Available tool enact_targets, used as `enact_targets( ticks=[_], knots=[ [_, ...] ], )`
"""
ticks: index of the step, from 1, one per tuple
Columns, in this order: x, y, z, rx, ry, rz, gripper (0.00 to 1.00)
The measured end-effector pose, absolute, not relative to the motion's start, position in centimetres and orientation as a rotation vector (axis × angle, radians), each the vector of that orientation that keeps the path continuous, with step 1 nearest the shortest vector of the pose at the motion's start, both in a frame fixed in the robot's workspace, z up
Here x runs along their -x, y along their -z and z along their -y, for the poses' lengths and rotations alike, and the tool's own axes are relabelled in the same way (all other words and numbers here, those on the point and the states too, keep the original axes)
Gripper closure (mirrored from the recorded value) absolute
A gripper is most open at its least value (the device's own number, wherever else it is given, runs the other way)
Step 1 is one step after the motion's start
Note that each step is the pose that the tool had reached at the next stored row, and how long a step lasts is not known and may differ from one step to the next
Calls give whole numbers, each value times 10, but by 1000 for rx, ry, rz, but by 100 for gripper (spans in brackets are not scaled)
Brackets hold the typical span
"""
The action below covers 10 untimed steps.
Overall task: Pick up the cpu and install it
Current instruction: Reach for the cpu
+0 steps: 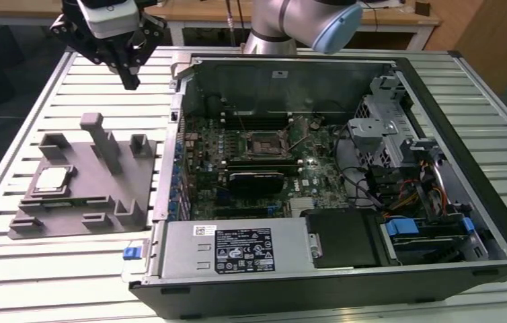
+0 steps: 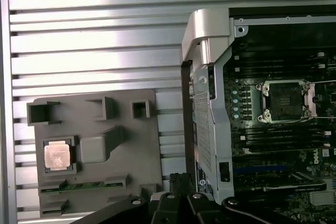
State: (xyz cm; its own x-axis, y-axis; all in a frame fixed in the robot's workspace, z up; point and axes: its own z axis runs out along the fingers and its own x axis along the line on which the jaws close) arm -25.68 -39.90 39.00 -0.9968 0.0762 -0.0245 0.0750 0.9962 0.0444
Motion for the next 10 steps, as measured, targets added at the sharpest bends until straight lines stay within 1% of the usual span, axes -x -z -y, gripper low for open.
enact_targets(
  ticks=[10],
  knots=[
    [271, -390, 399, -118, -68, -3113, 89]
  ],
)
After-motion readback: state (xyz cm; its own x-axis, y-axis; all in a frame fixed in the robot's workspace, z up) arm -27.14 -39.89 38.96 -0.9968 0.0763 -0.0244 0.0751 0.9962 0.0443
